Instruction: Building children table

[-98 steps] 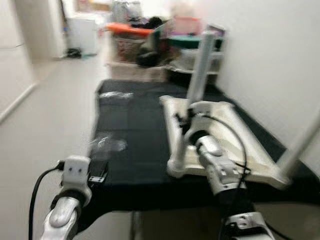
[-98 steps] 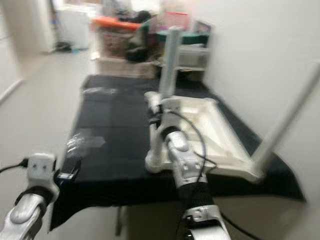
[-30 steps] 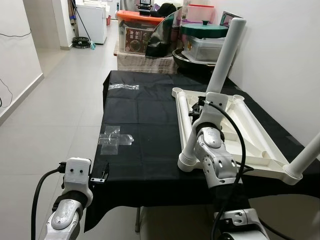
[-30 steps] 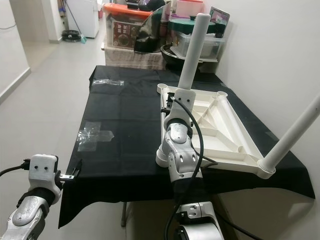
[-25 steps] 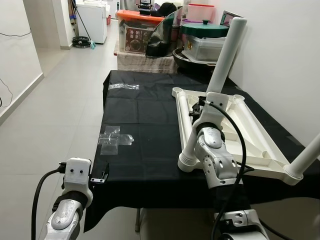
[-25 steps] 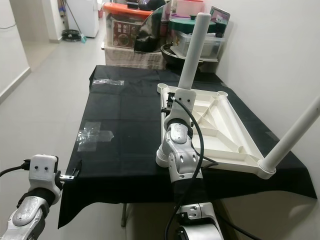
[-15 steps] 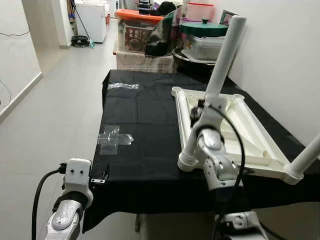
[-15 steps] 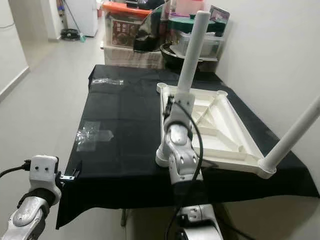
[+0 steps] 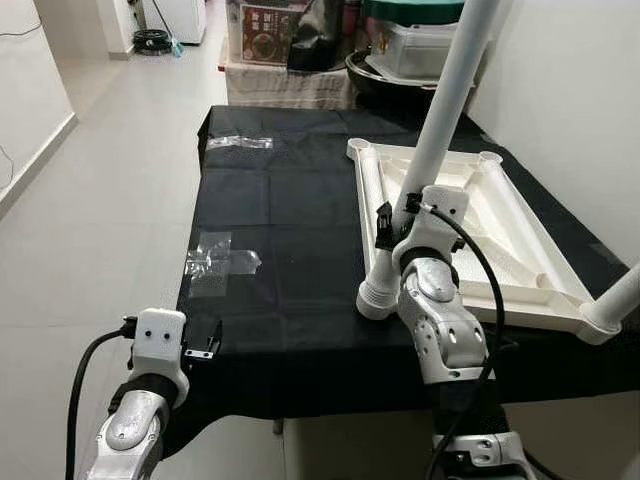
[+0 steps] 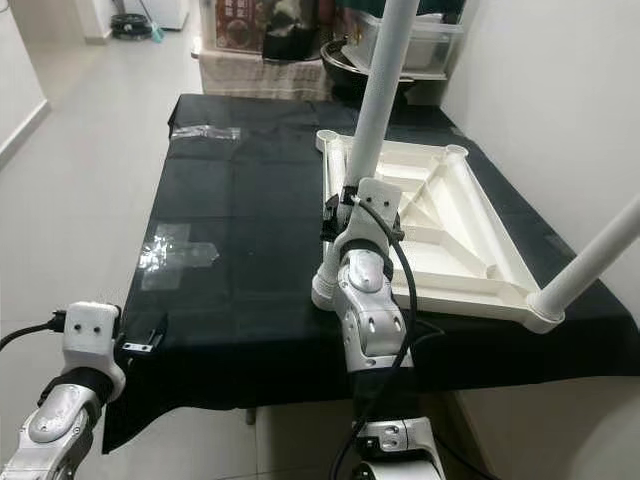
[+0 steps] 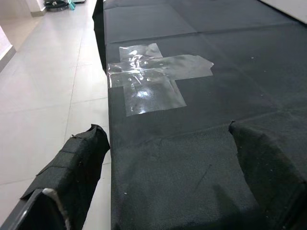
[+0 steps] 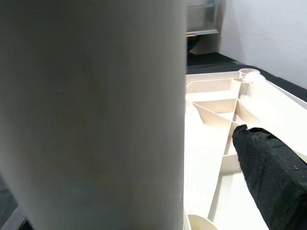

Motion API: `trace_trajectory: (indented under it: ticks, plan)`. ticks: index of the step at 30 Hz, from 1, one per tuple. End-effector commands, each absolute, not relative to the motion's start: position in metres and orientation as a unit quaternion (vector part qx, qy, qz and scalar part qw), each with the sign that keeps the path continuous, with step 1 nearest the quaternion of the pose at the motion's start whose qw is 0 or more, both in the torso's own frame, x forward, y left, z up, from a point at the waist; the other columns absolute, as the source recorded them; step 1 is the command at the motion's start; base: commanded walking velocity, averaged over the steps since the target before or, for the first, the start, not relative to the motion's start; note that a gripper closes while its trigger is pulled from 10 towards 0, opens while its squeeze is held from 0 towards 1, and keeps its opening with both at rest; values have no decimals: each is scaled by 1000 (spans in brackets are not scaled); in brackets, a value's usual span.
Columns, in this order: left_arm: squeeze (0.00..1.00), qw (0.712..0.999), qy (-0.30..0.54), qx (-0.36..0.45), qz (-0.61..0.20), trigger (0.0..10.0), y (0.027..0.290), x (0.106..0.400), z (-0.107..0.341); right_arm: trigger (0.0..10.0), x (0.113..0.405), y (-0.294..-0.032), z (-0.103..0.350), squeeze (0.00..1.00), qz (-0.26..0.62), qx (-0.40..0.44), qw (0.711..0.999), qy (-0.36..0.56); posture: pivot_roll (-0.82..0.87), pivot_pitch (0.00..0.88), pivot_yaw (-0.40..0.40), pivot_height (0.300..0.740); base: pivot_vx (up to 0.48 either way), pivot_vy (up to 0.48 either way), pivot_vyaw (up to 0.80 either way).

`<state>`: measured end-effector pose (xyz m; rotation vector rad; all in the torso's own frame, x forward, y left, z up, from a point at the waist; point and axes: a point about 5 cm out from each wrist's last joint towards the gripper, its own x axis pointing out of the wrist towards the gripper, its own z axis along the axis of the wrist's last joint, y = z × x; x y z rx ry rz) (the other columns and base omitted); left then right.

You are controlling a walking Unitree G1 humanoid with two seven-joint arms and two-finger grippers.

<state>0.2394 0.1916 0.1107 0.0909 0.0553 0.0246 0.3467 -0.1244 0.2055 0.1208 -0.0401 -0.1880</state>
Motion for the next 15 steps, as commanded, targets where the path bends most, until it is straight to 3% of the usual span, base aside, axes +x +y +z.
trace_trajectory:
  ticks: [1,15]
  plan:
    - [0,998,33,48,11,10000,192,239,108,10000,347,-131,215,1000,-95,60,993,-34,54,0,-100,740,0,0,0]
    - [0,998,32,46,6,10000,191,240,108,10000,363,-151,245,1000,1,12,999,-46,41,0,-93,740,0,0,0]
